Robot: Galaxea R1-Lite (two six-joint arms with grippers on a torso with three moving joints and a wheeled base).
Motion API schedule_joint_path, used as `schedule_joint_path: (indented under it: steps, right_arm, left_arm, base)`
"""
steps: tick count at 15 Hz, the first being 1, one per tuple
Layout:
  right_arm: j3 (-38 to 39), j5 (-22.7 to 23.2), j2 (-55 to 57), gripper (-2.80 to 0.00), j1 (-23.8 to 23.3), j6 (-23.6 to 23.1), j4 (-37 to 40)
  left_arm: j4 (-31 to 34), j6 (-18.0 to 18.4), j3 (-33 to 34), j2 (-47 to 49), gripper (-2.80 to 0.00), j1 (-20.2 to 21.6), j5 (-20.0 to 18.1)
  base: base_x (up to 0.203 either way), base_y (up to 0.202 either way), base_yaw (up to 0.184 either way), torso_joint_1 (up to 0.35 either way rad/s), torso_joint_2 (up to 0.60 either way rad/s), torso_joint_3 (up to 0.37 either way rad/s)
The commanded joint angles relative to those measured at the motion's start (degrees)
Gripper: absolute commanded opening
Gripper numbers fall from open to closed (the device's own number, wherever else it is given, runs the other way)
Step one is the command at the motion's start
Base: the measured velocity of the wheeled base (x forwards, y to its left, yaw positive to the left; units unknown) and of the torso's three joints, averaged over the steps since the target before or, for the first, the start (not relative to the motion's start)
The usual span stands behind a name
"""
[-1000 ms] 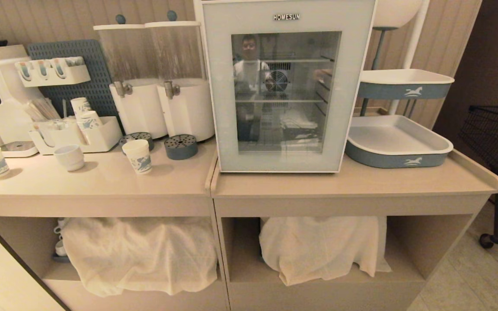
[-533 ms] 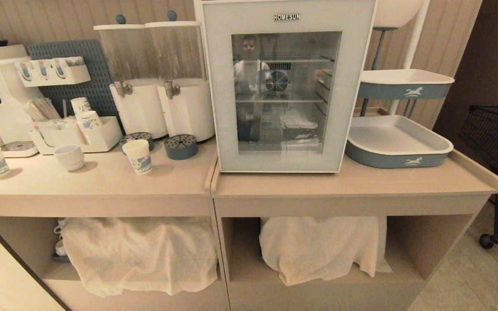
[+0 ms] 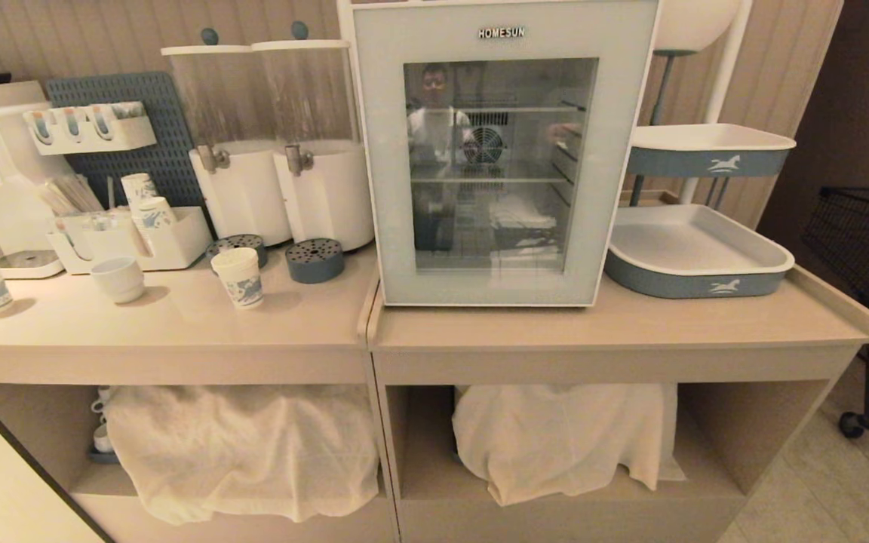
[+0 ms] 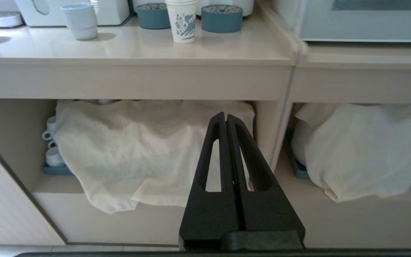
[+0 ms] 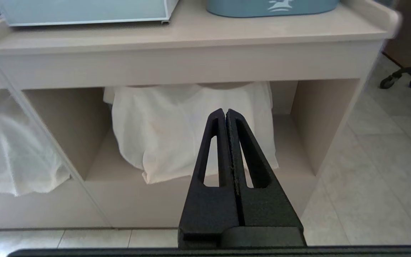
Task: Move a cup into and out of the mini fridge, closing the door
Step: Open the freezer door
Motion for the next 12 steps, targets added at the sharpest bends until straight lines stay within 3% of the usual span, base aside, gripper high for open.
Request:
schedule_joint_path:
  steps: [1, 7, 12]
  right_arm:
    - [0.0, 0.0, 0.0, -2.8, 0.0, 0.0, 0.1]
    - [0.0, 0.0, 0.0, -2.8, 0.0, 0.0, 0.1]
    - [0.0, 0.0, 0.1, -2.8, 0.0, 0.0, 0.1]
  left_arm:
    - [0.0, 0.0, 1.1, 0.1, -2.8, 0.0, 0.0]
    - [0.0, -0.2, 1.1, 0.1, -2.8, 0.0, 0.0]
    - [0.0, -0.2, 1.1, 0.0, -2.8, 0.0, 0.0]
  base:
    - [0.187, 0.0, 0.002, 0.0, 0.0, 0.005]
    - [0.171, 0.0, 0.0, 0.004, 0.0, 0.002]
    - [0.0, 0.0, 0.0, 0.0, 0.0, 0.0]
